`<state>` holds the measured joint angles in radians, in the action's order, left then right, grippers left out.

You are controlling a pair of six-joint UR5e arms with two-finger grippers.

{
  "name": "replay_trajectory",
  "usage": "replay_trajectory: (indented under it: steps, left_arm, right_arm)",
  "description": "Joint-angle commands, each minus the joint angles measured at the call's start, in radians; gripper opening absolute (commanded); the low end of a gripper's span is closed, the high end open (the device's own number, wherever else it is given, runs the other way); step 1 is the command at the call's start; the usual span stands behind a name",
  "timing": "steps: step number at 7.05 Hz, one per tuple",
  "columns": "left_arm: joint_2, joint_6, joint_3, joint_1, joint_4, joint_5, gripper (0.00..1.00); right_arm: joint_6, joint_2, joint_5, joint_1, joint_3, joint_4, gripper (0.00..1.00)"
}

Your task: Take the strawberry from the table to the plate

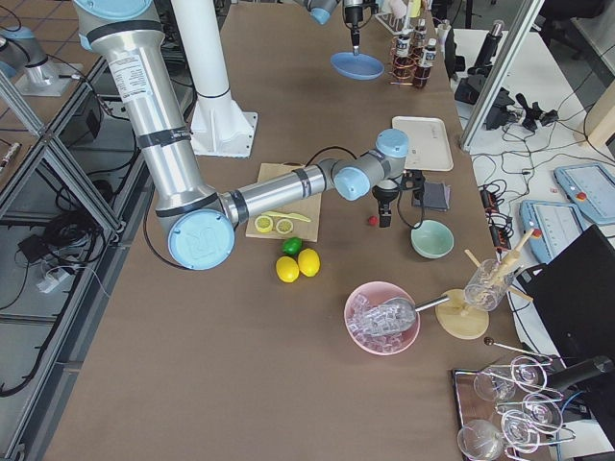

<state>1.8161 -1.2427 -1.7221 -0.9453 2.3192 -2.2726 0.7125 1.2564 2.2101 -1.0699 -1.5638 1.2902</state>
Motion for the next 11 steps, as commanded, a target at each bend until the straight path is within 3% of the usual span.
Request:
replay_trajectory:
  steps: [1,4,7,11]
  left_arm:
    - [0.092,-0.044,-0.11,0.161,-0.211,0.198,0.0]
    - [0.15,-0.104,-0.111,0.372,-0.244,0.443,0.0]
    - [0.187,-0.141,-0.099,0.534,-0.261,0.612,0.0]
    - [0.186,-0.138,-0.076,0.539,-0.259,0.616,0.0]
  right_arm:
    - [0.016,-0.002,-0.039,0.053,0.005,-0.052,1.0]
    - [0.012,-0.021,-0.081,0.087,0.051,-0.057,1.0]
    - [0.009,-0.044,-0.082,0.107,0.105,-0.06,1.0]
    - [0.015,-0.116,-0.087,0.123,0.192,-0.06,1.0]
